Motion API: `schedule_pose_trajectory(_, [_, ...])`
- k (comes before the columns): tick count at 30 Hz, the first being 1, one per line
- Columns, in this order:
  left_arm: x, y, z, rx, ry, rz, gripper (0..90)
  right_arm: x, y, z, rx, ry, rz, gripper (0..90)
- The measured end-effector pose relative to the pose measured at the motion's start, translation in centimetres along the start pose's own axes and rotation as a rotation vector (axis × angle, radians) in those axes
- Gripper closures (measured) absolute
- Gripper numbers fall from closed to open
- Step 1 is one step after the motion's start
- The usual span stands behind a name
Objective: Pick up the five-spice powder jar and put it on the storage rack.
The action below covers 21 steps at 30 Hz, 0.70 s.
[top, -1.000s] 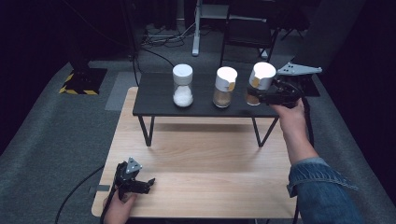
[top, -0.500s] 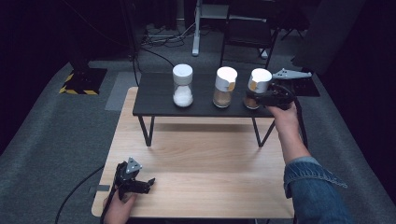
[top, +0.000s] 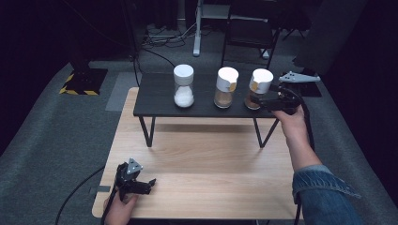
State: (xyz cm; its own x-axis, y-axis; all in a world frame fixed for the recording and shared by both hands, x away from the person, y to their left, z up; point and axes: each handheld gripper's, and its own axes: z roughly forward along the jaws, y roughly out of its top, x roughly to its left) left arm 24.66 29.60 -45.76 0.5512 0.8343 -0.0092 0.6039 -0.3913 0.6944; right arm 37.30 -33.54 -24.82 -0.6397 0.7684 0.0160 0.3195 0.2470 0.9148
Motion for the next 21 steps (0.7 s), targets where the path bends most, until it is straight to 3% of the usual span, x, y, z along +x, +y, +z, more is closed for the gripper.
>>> schedule_pose_trajectory(10, [-0.1, 0.0, 0.0, 0.002, 0.003, -0.005, 0.5, 1.1, -2.9, -3.7, -0.008, 0.001, -0.022, 4.6])
schedule_pose_trajectory(15, [-0.1, 0.0, 0.0, 0.002, 0.004, -0.005, 0.5, 1.4, -5.0, -5.0, -0.036, 0.038, 0.007, 4.6])
schedule_pose_trajectory(21, [-0.2, 0.0, 0.0, 0.001, 0.013, -0.018, 0.5, 2.4, -7.4, -6.1, -0.063, 0.074, 0.004, 4.6])
